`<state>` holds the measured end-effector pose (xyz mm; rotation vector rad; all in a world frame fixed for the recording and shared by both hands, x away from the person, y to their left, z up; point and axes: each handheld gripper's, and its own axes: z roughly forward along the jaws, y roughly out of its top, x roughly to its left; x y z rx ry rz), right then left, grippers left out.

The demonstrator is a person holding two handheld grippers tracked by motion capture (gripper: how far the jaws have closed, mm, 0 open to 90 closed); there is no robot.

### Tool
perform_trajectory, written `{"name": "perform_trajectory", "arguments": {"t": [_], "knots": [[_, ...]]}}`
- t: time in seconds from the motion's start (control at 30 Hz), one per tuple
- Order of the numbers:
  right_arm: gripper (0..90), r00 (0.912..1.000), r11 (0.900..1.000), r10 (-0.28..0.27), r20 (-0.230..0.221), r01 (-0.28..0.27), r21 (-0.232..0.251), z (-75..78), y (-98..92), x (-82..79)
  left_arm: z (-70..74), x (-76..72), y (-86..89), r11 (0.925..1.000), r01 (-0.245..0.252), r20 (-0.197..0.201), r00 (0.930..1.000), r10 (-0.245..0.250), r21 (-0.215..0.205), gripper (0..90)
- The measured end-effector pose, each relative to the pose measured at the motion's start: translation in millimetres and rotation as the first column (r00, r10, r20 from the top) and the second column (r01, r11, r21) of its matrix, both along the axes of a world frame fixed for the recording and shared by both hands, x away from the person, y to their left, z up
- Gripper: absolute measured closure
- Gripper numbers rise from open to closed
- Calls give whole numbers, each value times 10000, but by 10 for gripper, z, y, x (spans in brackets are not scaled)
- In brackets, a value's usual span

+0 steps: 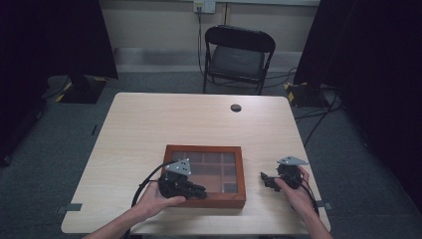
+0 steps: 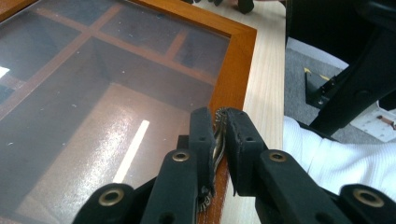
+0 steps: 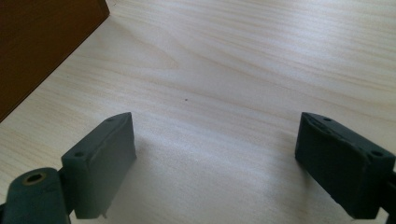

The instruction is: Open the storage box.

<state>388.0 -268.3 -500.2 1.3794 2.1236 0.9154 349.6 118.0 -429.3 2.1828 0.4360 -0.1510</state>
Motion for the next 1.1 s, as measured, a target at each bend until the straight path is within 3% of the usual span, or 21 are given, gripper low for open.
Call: {"name": "perform_trajectory", "arguments": {"t": [0.03, 0.2, 0.5, 1.1], "knots": [[118, 10000, 10000, -5, 2, 5, 6, 0, 1, 0, 24, 6, 8, 9999, -7, -13, 10000, 7, -166, 813], [118, 10000, 10000, -4, 1, 4, 7, 0, 1, 0, 124, 22, 6, 9997, 31, 187, 9998, -26, -238, 814], [117, 10000, 10000, 12, -7, -12, -2, 1, -1, 0, 260, 65, 15, 9993, -88, 16, 10000, 89, -368, 813], [117, 10000, 10000, 34, -27, -34, 3, 1, -2, 2, 393, 114, -2, 9999, -87, -118, 9999, 86, -58, 813]]}}
